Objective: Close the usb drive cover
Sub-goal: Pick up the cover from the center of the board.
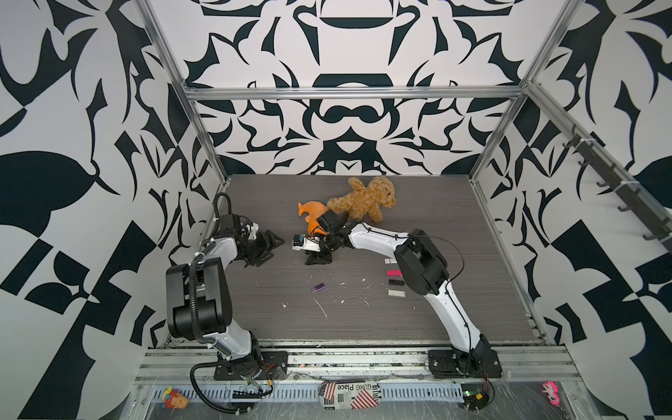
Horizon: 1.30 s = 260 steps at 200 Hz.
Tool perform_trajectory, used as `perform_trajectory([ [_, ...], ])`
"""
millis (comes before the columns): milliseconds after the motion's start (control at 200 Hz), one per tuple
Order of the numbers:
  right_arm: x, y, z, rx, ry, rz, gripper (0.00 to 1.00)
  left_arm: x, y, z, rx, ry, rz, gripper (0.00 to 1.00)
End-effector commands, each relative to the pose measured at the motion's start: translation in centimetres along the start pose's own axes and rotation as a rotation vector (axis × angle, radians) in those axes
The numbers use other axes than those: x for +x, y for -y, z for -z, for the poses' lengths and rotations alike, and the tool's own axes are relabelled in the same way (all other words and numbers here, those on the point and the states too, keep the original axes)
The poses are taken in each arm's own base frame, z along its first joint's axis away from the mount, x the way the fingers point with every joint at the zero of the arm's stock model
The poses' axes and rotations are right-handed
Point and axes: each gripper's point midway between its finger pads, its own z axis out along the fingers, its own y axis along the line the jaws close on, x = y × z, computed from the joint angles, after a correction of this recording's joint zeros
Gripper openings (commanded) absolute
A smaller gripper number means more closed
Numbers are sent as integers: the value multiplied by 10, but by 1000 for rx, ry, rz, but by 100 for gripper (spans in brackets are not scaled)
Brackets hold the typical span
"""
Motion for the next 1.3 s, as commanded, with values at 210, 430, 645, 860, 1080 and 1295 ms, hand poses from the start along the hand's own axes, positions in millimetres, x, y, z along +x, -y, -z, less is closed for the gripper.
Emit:
perform_trajectory([
  [210, -21, -11, 1, 235, 29, -372, 46, -5, -1, 2, -48, -23, -29, 75],
  [430, -16, -10, -11, 299, 18, -469, 47, -8, -1, 1, -52, -30, -33, 76],
  [645, -9, -7, -20, 323, -19, -490, 47, -6, -4, -2, -55, -35, -28, 76],
  [860, -10, -8, -26, 320, -18, -496, 47, -6, -4, -2, -51, -36, -29, 76],
  [1080, -12, -14, -32, 310, -22, -488, 46, -5, -4, -3, -50, -39, -28, 76],
  [1295, -10, -10, -34, 347, -38, -487, 44, -5, -5, -3, -51, -41, -25, 76],
])
